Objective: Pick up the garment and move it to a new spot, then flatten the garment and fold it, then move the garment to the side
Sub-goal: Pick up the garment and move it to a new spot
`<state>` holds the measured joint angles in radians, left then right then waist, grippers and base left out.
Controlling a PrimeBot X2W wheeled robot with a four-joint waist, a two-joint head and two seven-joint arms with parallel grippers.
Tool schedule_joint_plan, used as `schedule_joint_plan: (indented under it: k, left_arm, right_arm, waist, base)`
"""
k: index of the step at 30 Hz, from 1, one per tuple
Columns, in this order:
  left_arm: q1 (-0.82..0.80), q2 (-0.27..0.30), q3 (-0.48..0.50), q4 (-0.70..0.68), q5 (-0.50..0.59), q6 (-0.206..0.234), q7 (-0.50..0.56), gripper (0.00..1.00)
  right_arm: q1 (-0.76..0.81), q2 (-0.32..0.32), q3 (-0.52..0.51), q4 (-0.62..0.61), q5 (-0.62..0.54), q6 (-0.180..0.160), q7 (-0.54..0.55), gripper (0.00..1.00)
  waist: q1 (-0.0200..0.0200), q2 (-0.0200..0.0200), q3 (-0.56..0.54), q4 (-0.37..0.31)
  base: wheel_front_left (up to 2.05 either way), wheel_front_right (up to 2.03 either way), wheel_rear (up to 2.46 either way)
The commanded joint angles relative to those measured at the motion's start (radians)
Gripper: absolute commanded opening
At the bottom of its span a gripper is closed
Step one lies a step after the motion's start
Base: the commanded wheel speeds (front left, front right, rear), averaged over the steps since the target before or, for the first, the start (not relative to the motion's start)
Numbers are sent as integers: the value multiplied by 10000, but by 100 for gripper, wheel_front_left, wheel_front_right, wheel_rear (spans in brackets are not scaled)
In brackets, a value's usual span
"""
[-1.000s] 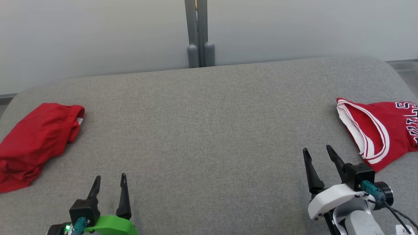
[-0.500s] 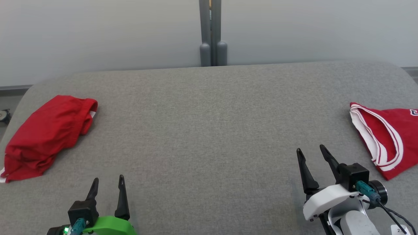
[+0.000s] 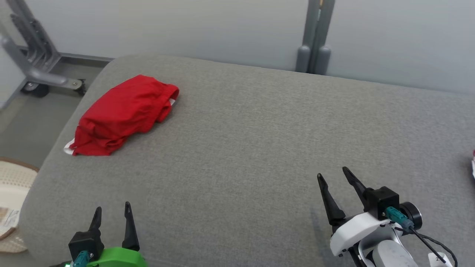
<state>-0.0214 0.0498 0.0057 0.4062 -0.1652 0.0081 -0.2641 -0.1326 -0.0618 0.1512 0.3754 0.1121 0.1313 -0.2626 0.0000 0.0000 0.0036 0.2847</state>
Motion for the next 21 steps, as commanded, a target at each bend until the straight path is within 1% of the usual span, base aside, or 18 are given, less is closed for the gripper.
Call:
schedule_joint_plan:
  k: [1,4,7,12,16,17,21]
  left_arm:
    - [111,23,36,-5,-71,68,4,100]
    - [171,20,82,-22,-151,118,6,100]
    - [191,21,104,4,-220,169,6,100]
    - [212,21,175,45,-448,173,6,100]
    - [-146,20,282,417,-775,-89,4,100]
    - [-312,17,259,595,-811,-279,4,100]
    - [-1306,131,559,1322,-540,-646,4,100]
  right_arm:
    - [-141,-62,118,41,90,-16,-26,100]
    - [-210,-77,399,113,158,-14,-26,100]
    - [-282,-94,574,164,209,-14,-26,100]
    - [-352,-181,776,241,297,-14,-26,100]
    - [-482,-366,906,256,298,-14,-26,100]
    - [-528,-418,909,251,295,-16,-26,100]
    - [-745,-720,921,126,261,-14,-26,100]
  waist:
    - [0,0,222,1299]
    - [0,0,286,1737]
    - [0,0,340,2029]
    - [0,0,470,2130]
    - [0,0,740,1925]
    - [0,0,828,1856]
    - [0,0,1337,1531]
  base:
    - [0,0,0]
    - [0,0,0]
    - [0,0,0]
    - [0,0,0]
    - [0,0,0]
    - [0,0,0]
    - [0,0,0]
